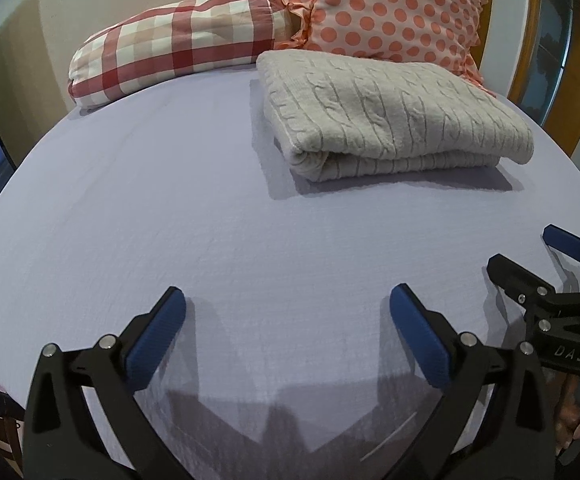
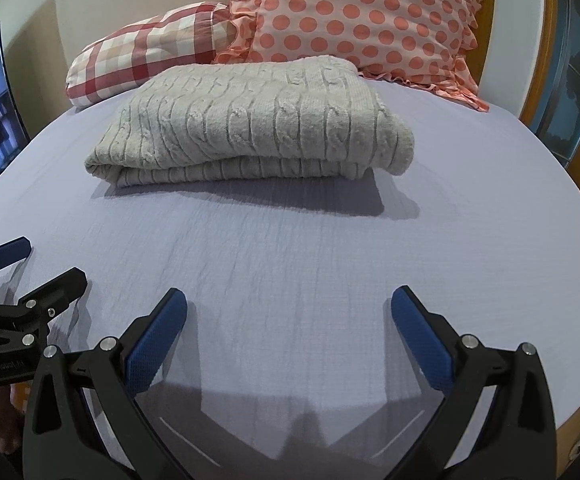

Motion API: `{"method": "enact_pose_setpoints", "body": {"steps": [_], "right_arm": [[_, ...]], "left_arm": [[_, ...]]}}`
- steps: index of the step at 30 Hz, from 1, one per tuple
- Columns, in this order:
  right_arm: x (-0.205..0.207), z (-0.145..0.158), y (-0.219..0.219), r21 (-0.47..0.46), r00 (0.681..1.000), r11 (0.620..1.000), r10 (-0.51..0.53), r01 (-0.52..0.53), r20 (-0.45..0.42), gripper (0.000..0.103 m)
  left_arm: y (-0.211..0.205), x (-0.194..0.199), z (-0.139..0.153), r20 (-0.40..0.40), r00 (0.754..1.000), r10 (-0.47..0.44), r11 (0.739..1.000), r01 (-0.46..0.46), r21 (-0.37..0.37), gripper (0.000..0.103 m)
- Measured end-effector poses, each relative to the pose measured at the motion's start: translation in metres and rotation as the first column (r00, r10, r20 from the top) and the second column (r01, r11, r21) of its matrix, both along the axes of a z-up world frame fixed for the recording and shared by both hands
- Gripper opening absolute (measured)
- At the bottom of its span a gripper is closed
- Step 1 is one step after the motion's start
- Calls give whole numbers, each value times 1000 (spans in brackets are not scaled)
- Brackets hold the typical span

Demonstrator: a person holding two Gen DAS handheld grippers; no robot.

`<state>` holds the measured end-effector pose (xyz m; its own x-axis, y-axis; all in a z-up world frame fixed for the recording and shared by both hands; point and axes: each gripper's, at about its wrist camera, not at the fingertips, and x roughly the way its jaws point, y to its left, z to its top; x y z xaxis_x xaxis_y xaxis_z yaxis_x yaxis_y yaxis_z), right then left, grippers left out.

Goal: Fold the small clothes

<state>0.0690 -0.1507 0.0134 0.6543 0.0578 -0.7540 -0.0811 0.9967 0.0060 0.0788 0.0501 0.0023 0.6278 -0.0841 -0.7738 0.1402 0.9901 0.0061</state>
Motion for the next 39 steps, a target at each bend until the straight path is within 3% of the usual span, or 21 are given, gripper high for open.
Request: {"method": "enact_pose_setpoints", "body": {"steps": [39], "right_arm": [[-1,0,0,0,1000,1000,-1,1,1,102]], "left_arm": [[-1,1,0,-11,1000,1,1000,-1,0,101]]}}
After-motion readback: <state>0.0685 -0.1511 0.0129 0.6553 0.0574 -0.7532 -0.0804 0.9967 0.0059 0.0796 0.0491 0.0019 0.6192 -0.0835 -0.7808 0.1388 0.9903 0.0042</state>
